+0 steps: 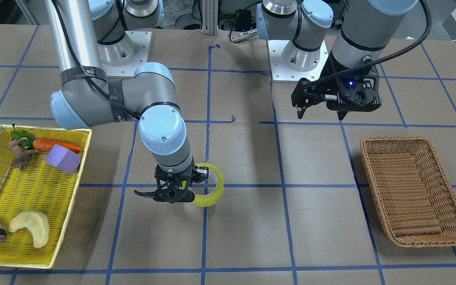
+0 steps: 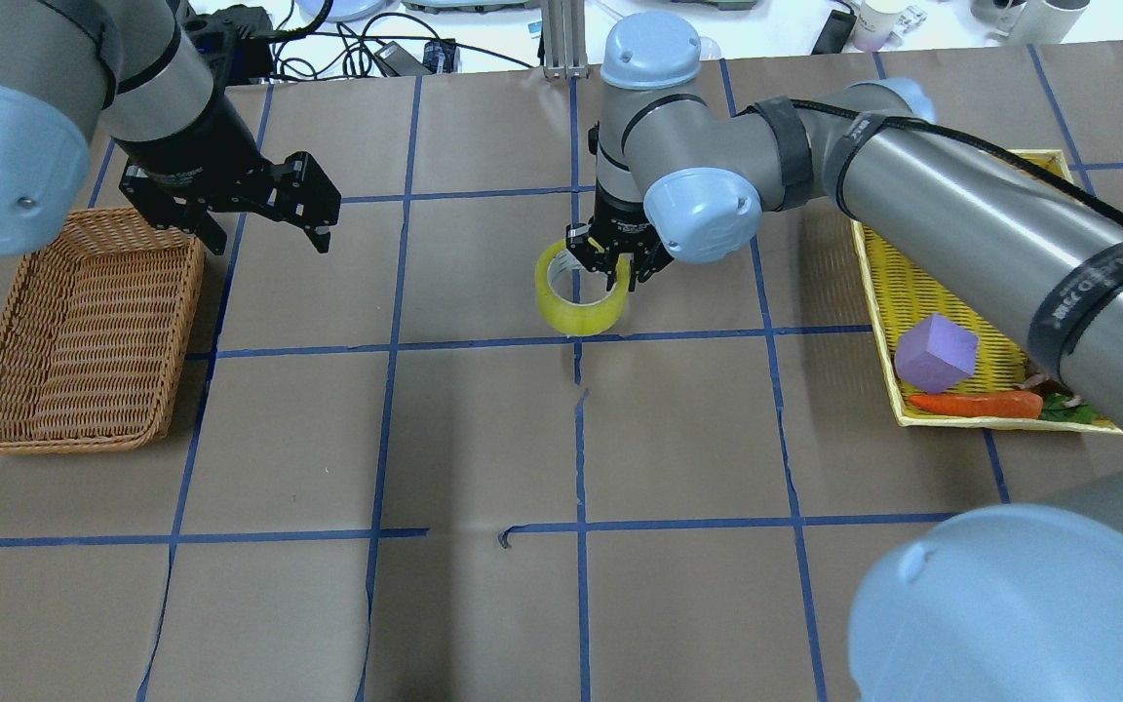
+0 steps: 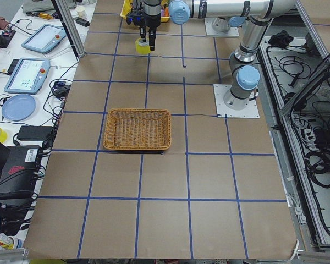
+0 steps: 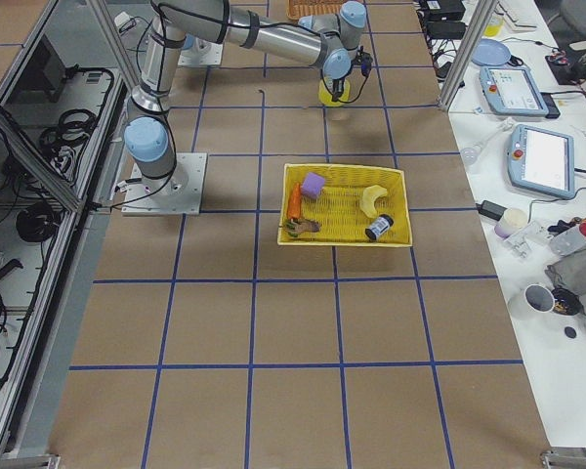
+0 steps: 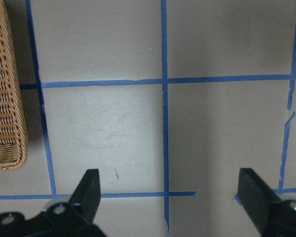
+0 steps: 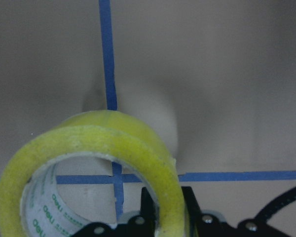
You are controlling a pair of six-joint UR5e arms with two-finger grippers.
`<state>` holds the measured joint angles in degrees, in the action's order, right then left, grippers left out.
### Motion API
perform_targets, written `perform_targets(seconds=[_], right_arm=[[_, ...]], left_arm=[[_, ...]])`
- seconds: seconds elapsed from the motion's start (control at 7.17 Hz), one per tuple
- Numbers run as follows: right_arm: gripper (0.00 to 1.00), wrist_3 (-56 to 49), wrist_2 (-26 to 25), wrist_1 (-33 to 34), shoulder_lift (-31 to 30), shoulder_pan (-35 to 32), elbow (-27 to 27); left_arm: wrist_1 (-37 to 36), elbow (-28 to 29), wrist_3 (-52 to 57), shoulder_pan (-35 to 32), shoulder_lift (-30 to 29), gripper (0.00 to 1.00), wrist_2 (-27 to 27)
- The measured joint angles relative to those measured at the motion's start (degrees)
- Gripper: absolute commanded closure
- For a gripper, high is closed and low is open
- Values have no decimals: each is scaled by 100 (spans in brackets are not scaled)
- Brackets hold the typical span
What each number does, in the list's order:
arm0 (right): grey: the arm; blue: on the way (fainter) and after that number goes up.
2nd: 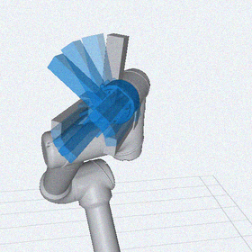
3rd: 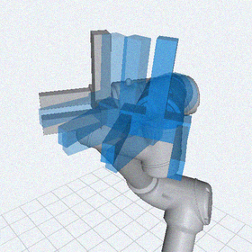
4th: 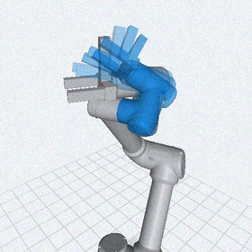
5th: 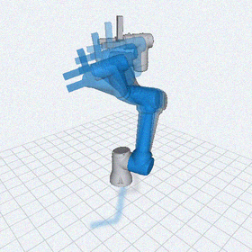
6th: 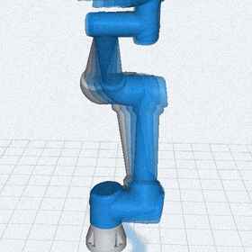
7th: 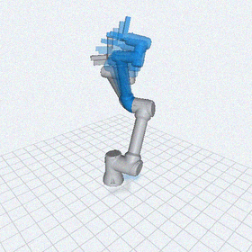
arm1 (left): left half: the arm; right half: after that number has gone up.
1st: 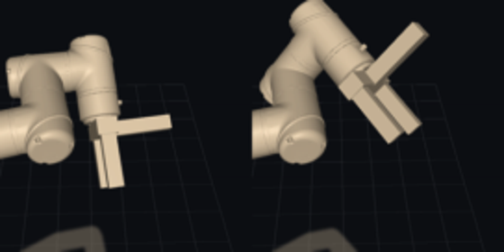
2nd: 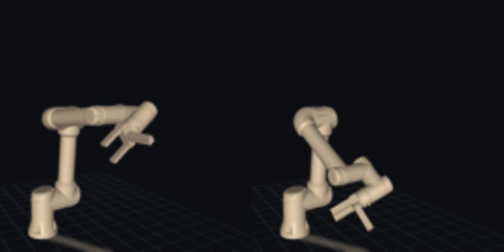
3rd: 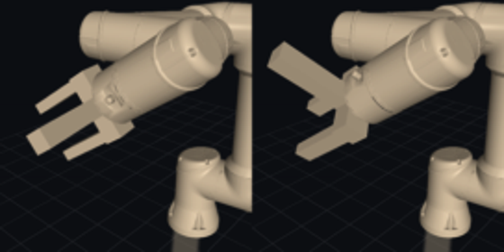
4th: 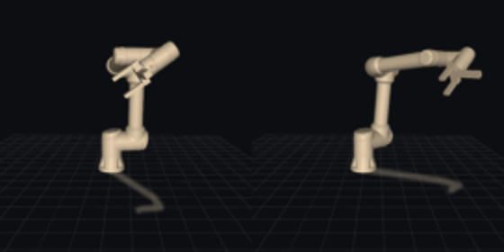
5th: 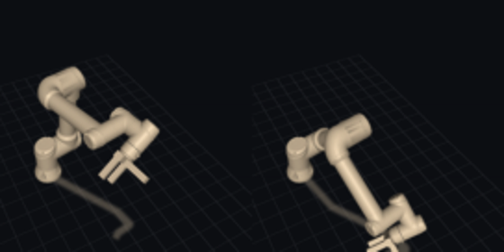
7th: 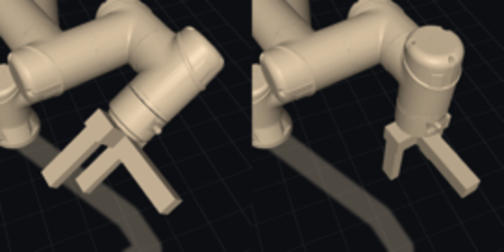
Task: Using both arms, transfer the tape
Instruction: 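Carry the tape roll to the table center and lower it, then release the tape roll and raise the right gripper back toward the yellow basket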
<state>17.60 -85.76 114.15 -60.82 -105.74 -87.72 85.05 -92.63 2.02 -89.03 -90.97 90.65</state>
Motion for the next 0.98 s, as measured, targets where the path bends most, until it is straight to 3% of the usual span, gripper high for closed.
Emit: perform_targets(seconds=[0.28,0.56,0.7,0.98], right_arm=[[98,45,18,175,137,-82,-123],[30,48,-29,298,204,-130,-207],[4,45,-59,319,218,-139,-243],[0,39,-69,375,194,-140,-297]], left_arm=[[-1,-45,-10,0,0,0,-38],[-29,-118,14,-5,-3,0,-54],[-51,-127,19,-6,-6,0,-54],[-65,-135,13,-1,-4,0,-38]])
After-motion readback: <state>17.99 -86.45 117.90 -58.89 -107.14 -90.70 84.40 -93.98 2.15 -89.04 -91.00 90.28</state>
